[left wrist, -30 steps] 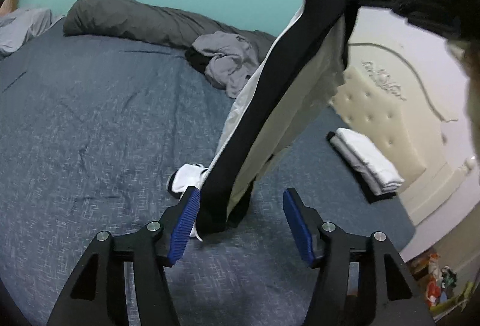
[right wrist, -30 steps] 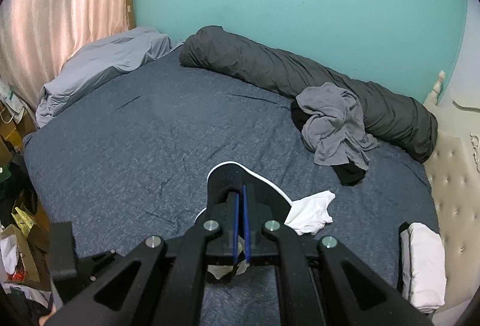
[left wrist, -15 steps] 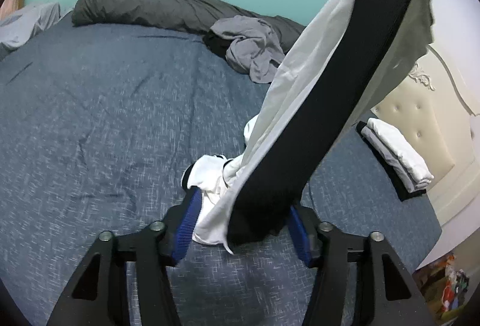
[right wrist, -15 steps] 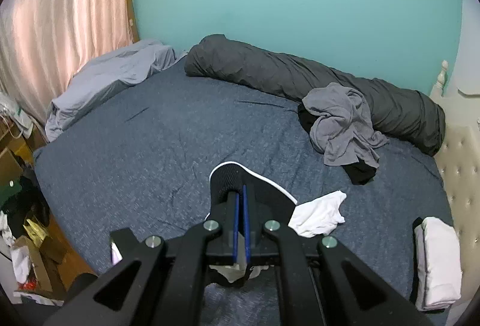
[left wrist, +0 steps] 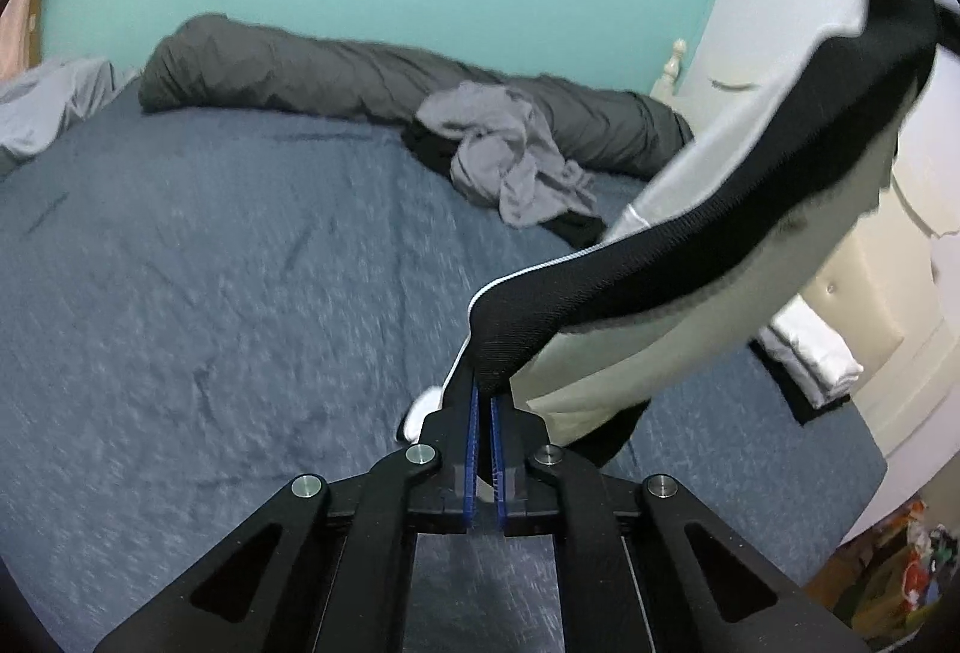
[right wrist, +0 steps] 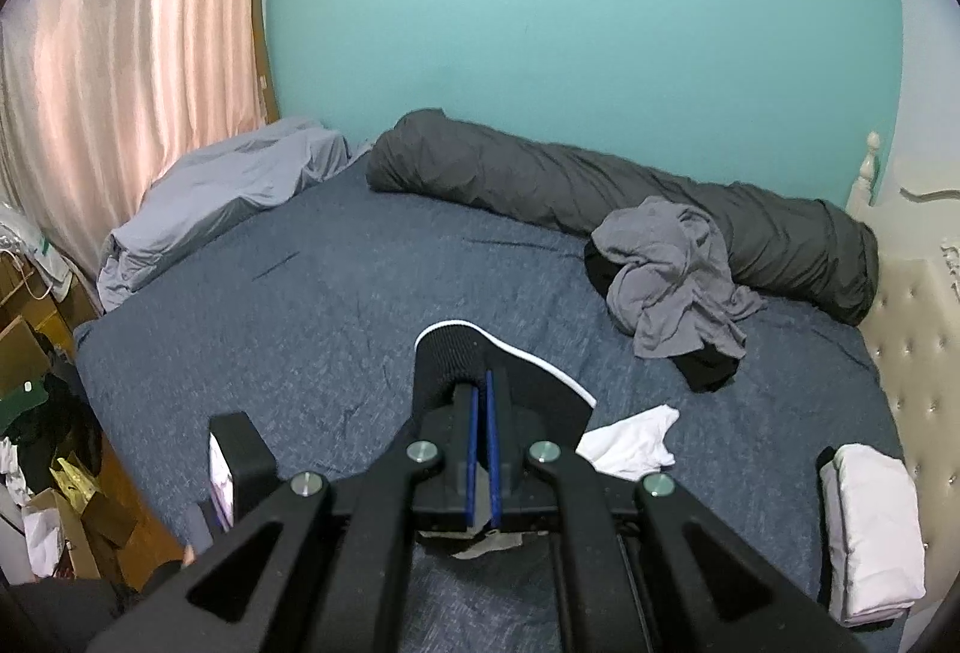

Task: Fold clothes
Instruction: 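Raise the white polo high with both grippers holding its black-trimmed hem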

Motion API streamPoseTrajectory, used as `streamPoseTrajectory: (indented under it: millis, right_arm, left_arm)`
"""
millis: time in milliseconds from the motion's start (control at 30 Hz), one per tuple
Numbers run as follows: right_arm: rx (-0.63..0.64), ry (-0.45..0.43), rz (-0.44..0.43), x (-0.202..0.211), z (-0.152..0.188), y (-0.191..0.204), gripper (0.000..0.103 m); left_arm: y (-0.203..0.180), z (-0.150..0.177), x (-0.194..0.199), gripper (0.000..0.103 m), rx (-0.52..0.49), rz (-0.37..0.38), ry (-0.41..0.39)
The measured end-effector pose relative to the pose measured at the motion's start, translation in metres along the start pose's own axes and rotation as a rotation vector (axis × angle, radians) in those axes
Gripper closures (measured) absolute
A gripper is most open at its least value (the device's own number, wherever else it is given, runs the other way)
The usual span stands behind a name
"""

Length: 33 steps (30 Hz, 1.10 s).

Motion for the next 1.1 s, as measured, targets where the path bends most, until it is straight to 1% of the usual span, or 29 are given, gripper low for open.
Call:
streamPoseTrajectory:
  millis: [67, 167, 400, 600, 867, 1033, 1100]
  right_arm:
    - [0.000, -0.028, 0.004, 0.012, -0.005, -0.004, 0.101]
    - [-0.009, -0.073, 0.006, 0.031, -0.015, -0.010, 0.101]
    - [-0.041, -0.195, 0.012, 0.091, -0.050, -0.026, 0.101]
    - [-0.031, -0.290, 0.023, 0.147, -0.081, -0.026, 0.101]
    - [-0.047, -0.419, 0.043, 0.229, -0.121, -0.027, 0.101]
    - [-0.044, -0.462, 0.052, 0.265, -0.132, -0.023, 0.101]
    - [-0.041, -0.475, 0.057, 0.274, -0.134, -0.023, 0.101]
  left_arm:
    - [0.004, -0.015, 0.014, 0.100, -0.011, -0.012, -0.028]
    - [0.008, -0.049, 0.043, 0.100, -0.042, -0.038, -0.083]
    - [-0.011, -0.141, 0.135, 0.100, -0.142, -0.101, -0.217]
    - [-0.029, -0.219, 0.215, 0.100, -0.228, -0.154, -0.331]
    - [-0.069, -0.278, 0.298, 0.100, -0.320, -0.201, -0.423]
    - [-0.095, -0.314, 0.350, 0.100, -0.377, -0.230, -0.480]
    - [-0.099, -0.318, 0.360, 0.100, -0.387, -0.242, -0.493]
Point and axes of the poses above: each gripper's, at about its wrist camera, not at the fingertips, and x roughly against the way its jaws point, y to its left, z to its underside, the point moved 4 cm from there along -x, roughly the way its jaws point, and after that the axes turned 9 degrees about -x, right-handed, at the moved point
